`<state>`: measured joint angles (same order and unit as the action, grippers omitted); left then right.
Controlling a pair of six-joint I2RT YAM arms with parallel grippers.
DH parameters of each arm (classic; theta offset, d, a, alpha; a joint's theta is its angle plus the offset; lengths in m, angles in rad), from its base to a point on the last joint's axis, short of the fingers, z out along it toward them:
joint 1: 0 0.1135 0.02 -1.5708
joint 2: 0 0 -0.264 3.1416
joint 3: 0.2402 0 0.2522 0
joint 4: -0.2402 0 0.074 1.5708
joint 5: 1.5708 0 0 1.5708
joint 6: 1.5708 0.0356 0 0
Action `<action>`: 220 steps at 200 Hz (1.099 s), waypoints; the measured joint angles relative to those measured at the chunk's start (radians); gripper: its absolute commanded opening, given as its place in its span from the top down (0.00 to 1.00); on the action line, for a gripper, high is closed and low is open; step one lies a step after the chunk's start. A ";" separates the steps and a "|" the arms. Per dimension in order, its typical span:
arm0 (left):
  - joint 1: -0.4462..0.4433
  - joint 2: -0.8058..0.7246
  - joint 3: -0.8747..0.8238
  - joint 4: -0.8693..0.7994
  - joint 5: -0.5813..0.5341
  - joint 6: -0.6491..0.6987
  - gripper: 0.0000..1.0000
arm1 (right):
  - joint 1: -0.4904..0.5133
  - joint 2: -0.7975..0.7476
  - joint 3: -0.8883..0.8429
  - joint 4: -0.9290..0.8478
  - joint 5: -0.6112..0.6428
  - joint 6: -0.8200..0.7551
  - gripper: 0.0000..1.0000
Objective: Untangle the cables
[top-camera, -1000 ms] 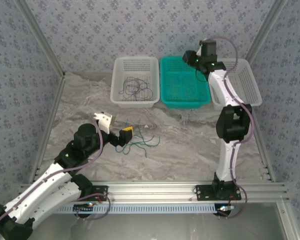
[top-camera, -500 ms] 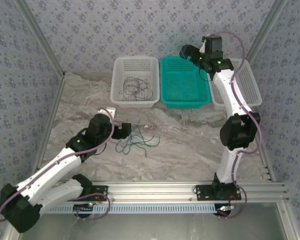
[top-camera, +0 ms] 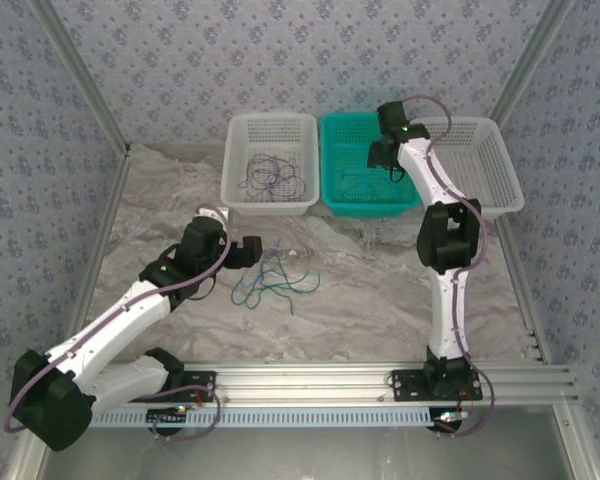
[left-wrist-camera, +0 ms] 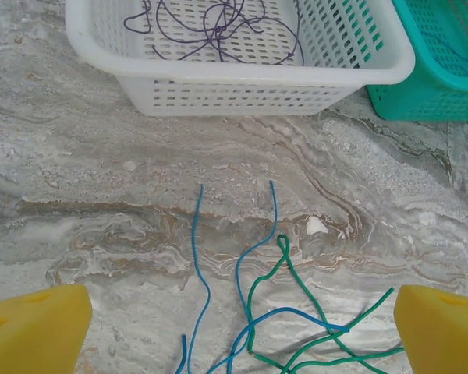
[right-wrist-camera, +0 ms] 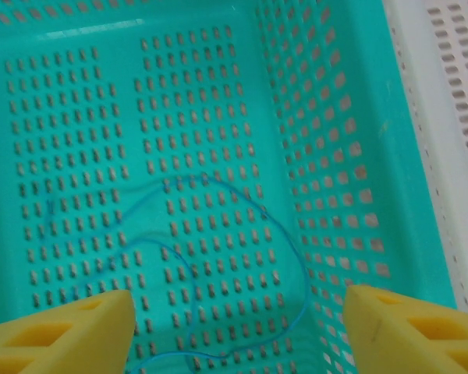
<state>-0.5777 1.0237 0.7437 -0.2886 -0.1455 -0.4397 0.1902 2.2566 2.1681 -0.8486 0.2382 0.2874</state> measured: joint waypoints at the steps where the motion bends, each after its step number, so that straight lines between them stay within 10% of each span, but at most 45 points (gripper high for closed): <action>1: 0.000 0.000 0.000 0.000 0.000 0.000 0.01 | 0.000 -0.003 -0.002 0.000 0.000 0.000 0.24; 43: 0.018 0.000 0.000 -0.001 0.003 -0.035 0.02 | 0.035 -0.222 -0.084 0.056 -0.144 -0.008 0.18; 105: 0.114 0.142 0.000 -0.033 0.046 -0.176 0.43 | 0.275 -0.692 -0.526 0.366 -0.555 0.019 0.15; 220: 0.112 0.544 0.080 -0.041 0.207 -0.197 0.65 | 0.428 -0.614 -0.674 0.351 -0.640 0.063 0.15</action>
<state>-0.4660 1.5677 0.8238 -0.3298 0.0616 -0.6369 0.6178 1.6424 1.4940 -0.4980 -0.4015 0.3508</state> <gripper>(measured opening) 0.380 0.849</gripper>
